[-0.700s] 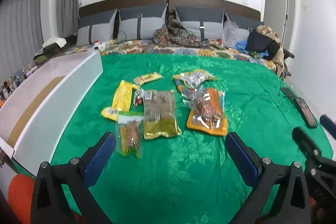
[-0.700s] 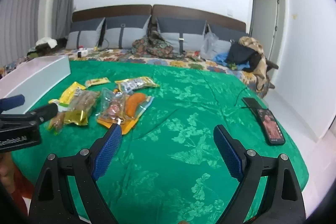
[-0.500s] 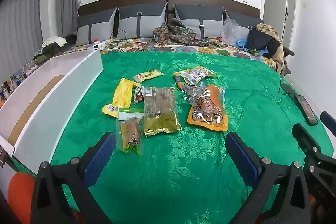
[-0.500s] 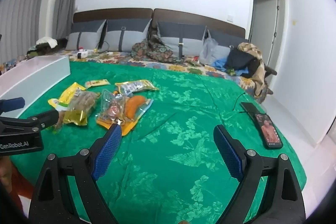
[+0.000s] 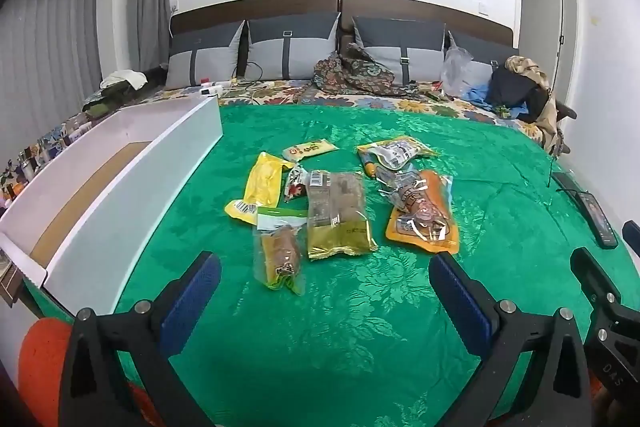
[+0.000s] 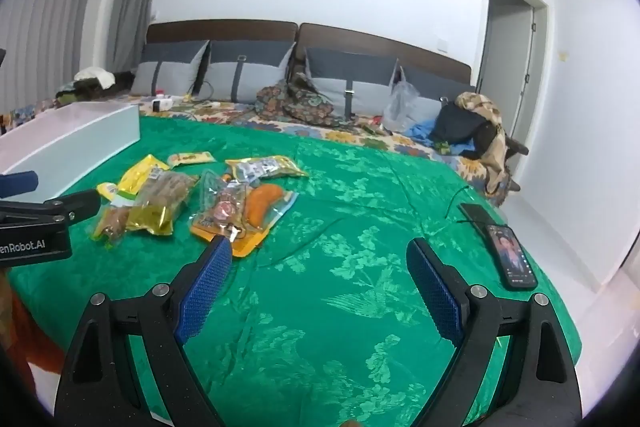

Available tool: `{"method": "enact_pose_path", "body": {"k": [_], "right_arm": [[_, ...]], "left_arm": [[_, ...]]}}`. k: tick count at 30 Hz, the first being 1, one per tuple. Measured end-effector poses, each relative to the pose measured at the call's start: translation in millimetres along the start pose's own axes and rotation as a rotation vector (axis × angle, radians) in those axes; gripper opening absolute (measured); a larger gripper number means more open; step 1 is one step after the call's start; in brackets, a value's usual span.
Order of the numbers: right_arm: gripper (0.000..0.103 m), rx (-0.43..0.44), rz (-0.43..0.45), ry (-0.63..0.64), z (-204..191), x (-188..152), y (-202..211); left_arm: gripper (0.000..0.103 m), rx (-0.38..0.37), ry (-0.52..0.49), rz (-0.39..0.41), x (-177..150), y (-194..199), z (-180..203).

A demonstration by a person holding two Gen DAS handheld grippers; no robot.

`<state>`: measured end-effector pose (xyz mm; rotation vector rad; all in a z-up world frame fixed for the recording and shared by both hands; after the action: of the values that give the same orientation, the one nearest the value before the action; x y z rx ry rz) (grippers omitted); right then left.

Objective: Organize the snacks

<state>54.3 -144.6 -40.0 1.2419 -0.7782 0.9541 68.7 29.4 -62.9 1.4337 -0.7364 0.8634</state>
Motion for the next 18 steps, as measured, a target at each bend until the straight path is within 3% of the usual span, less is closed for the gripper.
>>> {"method": "enact_pose_path", "body": {"k": [18], "right_arm": [[0.091,0.016,-0.007,0.027,-7.0,-11.6,-7.3]], "left_arm": [[0.103,0.024,-0.033,-0.009,-15.6,-4.8,-2.0]]}}
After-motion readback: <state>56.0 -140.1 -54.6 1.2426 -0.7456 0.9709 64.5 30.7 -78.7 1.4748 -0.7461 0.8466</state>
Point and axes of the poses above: each gripper's, at about its wrist camera, not at the fingertips, and y roughly against the way its jaws point, z to its right, x to its top, the point moved 10 cm from there along -y, roughly the way its jaws point, and after that the axes turned 4 degrees about z, right-handed, at the moved point
